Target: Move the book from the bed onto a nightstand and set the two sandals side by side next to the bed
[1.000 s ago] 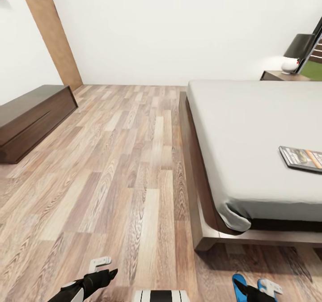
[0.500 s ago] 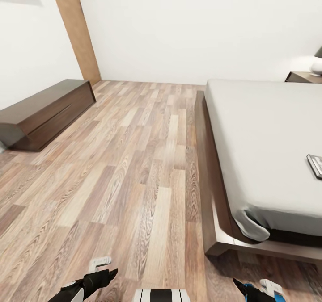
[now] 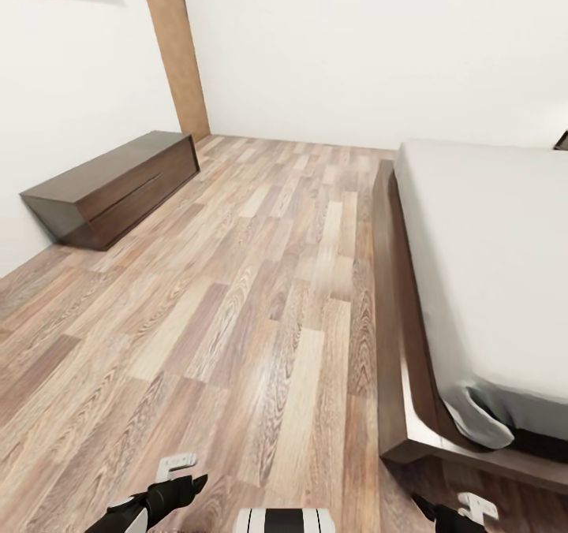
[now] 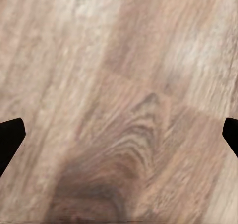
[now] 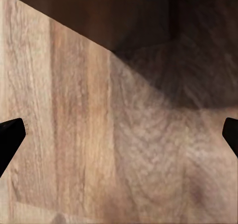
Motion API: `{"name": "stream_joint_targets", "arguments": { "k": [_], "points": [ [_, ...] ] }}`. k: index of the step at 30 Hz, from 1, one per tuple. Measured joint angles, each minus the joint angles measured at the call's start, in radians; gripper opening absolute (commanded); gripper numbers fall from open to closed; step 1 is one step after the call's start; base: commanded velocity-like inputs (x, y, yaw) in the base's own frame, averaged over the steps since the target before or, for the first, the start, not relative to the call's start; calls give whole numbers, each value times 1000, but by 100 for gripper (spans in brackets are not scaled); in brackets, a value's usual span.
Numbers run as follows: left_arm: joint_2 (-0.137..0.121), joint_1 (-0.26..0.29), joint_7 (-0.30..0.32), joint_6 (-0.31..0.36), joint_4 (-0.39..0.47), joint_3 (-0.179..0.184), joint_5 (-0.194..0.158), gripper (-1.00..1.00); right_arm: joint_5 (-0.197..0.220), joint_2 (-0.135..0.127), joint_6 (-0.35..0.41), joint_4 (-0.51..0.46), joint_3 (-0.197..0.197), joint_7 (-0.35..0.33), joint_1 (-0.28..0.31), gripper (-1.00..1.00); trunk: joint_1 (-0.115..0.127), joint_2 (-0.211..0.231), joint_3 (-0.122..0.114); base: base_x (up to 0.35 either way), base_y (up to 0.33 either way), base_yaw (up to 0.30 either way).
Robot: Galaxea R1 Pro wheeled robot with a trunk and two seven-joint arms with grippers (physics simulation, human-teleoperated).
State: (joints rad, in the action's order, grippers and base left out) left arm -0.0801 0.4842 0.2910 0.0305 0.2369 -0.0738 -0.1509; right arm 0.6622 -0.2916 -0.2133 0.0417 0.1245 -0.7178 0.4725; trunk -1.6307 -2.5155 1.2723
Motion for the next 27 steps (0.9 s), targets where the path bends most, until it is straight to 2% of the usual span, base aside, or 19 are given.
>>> {"name": "stream_joint_targets", "arguments": {
  "k": [3,5,7,10,16,27],
  "points": [
    [0,0,0,0,0,0,0,100,-1,3,0,0,1,0,0,100,0,0,3,0,0,234],
    [0,0,0,0,0,1,0,100,-7,18,0,1,2,0,0,100,0,0,4,0,0,234],
    [0,0,0,0,0,1,0,100,-23,53,0,-1,4,1,0,100,0,0,6,0,0,234],
    [3,0,1,0,0,1,-1,100,-36,82,0,-2,1,28,0,100,0,0,9,0,0,234],
    [28,0,0,0,-2,1,0,100,-58,92,1,-9,1,94,0,100,0,0,15,0,0,233],
    [30,0,1,-18,-74,-1,0,100,-68,95,0,-5,1,102,0,100,0,0,26,0,0,219]
  ]
}}
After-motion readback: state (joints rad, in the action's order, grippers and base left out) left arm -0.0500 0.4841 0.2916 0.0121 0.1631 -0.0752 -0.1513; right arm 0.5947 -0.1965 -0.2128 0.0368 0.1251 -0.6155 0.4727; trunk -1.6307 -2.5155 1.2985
